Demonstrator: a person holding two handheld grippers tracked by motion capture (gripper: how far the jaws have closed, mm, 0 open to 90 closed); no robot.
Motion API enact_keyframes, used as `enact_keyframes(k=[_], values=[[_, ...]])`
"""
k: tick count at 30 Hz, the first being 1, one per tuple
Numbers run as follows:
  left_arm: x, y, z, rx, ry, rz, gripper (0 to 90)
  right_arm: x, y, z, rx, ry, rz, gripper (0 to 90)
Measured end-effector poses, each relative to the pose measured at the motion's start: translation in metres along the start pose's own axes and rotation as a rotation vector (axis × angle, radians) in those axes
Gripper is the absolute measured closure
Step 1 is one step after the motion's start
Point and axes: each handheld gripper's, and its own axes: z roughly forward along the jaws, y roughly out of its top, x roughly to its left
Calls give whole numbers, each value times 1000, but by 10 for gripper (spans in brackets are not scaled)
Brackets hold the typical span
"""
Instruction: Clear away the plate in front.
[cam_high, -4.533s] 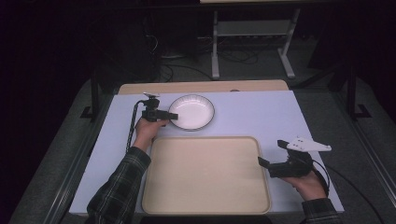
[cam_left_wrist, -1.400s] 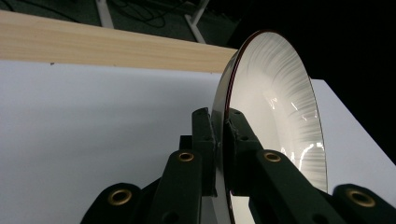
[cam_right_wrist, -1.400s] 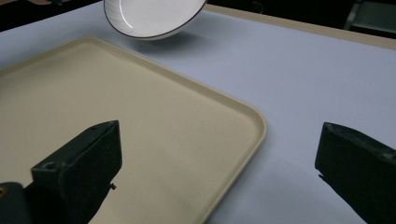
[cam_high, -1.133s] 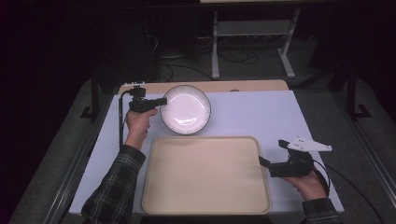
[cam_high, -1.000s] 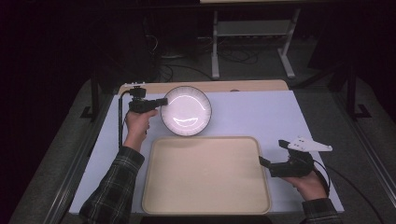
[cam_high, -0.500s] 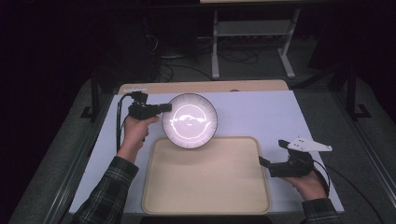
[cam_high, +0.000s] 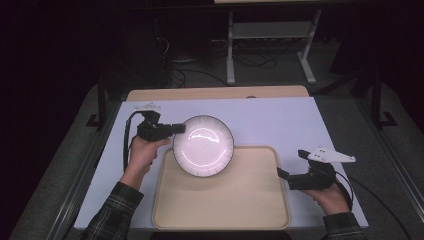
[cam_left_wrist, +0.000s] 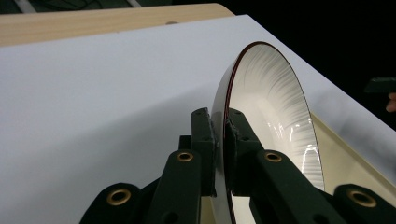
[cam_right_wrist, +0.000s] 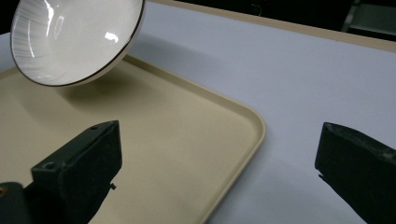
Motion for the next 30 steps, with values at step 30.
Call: enact_keyframes(k=[30], values=[[-28, -32, 19, 144, -88, 42, 837, -1, -1, -1, 2, -7, -3, 0]])
